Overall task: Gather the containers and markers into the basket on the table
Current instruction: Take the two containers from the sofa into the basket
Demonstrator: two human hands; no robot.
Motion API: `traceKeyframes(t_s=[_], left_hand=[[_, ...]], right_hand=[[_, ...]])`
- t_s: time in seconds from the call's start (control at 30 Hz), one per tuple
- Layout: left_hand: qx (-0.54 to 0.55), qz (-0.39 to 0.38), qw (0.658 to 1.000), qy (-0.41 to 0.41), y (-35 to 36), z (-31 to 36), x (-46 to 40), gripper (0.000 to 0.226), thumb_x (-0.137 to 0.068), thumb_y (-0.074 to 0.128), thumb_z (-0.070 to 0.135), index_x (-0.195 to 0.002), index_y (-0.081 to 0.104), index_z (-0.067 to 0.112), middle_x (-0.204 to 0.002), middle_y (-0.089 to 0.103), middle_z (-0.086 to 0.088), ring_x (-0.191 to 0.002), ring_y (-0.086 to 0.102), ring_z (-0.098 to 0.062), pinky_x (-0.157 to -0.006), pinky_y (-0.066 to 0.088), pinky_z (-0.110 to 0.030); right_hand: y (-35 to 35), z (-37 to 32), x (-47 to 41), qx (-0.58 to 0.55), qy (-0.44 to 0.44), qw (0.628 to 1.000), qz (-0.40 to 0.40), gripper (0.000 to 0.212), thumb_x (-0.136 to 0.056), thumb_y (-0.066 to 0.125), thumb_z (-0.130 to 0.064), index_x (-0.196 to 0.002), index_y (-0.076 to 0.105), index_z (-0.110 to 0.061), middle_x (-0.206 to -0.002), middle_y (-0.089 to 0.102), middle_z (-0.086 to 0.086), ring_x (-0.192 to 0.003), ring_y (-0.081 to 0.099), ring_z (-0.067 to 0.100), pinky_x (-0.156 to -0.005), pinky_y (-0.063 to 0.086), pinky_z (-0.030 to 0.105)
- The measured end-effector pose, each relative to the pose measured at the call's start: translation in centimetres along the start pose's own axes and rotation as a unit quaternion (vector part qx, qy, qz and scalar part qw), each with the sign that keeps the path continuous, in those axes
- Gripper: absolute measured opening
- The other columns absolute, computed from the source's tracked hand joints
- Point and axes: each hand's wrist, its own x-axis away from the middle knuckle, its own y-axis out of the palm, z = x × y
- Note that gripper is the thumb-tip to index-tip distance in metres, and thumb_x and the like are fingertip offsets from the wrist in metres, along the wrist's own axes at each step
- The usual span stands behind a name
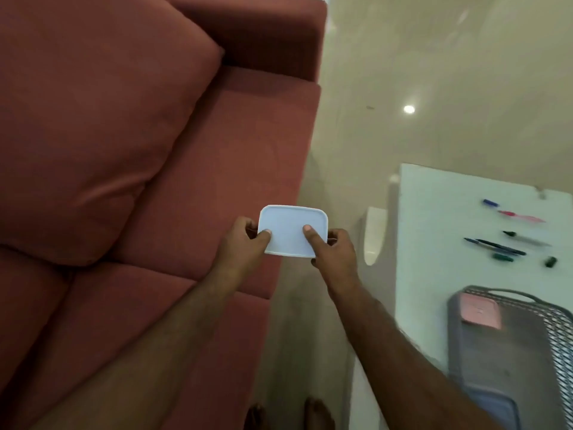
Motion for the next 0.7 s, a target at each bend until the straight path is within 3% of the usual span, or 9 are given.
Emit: traceKeyframes(t_s=[0.17, 0.3, 0.43, 0.53, 0.7], left_hand=[[0.007, -0.107, 0.991, 0.08, 6.8, 5.1, 4.6, 0.027, -0.092, 0.061, 0.036, -0.117, 0.059, 0.028, -0.106, 0.068, 0.01, -0.097, 0.066, -0.011, -0.089, 0.054, -0.038], [-0.07, -0.204, 0.963, 0.158, 12.7, 7.9, 8.4, 0.042, -0.086, 0.056, 0.055, -0.122, 0.057, 0.034, -0.115, 0.066, 0.013, -0.1, 0.066, -0.006, -0.091, 0.054, -0.04], [-0.216, -0.211, 0.917, 0.26, 16.7, 8.7, 11.0, 0.063, -0.091, 0.053, 0.058, -0.144, 0.043, 0.024, -0.146, 0.05, 0.001, -0.129, 0.051, -0.02, -0.105, 0.044, -0.039], [-0.28, -0.223, 0.877, 0.321, 18.4, 8.7, 12.6, 0.071, -0.092, 0.047, 0.061, -0.15, 0.034, 0.022, -0.156, 0.037, -0.002, -0.142, 0.036, -0.022, -0.114, 0.034, -0.038], [-0.312, -0.252, 0.86, 0.314, 20.1, 8.5, 14.1, 0.075, -0.093, 0.045, 0.062, -0.153, 0.025, 0.021, -0.159, 0.031, -0.002, -0.145, 0.03, -0.021, -0.115, 0.029, -0.037]], right_hand=[[-11.7, 0.8, 1.2, -0.072, 0.038, 0.996, 0.047, 0.049, -0.083, 0.073, -0.052, -0.112, 0.056, -0.017, -0.106, 0.064, 0.002, -0.097, 0.068, 0.017, -0.073, 0.063, 0.038], [-20.9, 3.3, 2.2, -0.083, 0.049, 0.988, 0.12, 0.044, -0.087, 0.07, -0.047, -0.115, 0.057, -0.014, -0.103, 0.064, 0.005, -0.091, 0.068, 0.02, -0.069, 0.062, 0.037], [-28.7, 6.4, 3.4, -0.067, 0.057, 0.982, 0.168, 0.032, -0.092, 0.065, -0.041, -0.111, 0.06, -0.016, -0.104, 0.066, 0.005, -0.091, 0.066, 0.017, -0.071, 0.061, 0.041], [-33.3, 8.9, 4.5, -0.028, 0.067, 0.98, 0.187, 0.031, -0.096, 0.059, -0.04, -0.119, 0.059, -0.018, -0.107, 0.064, 0.001, -0.091, 0.063, 0.014, -0.068, 0.059, 0.036], [-38.0, 13.7, 5.3, 0.026, 0.125, 0.962, 0.241, 0.027, -0.099, 0.052, -0.045, -0.108, 0.059, -0.021, -0.097, 0.061, 0.002, -0.085, 0.059, 0.019, -0.082, 0.056, 0.05]])
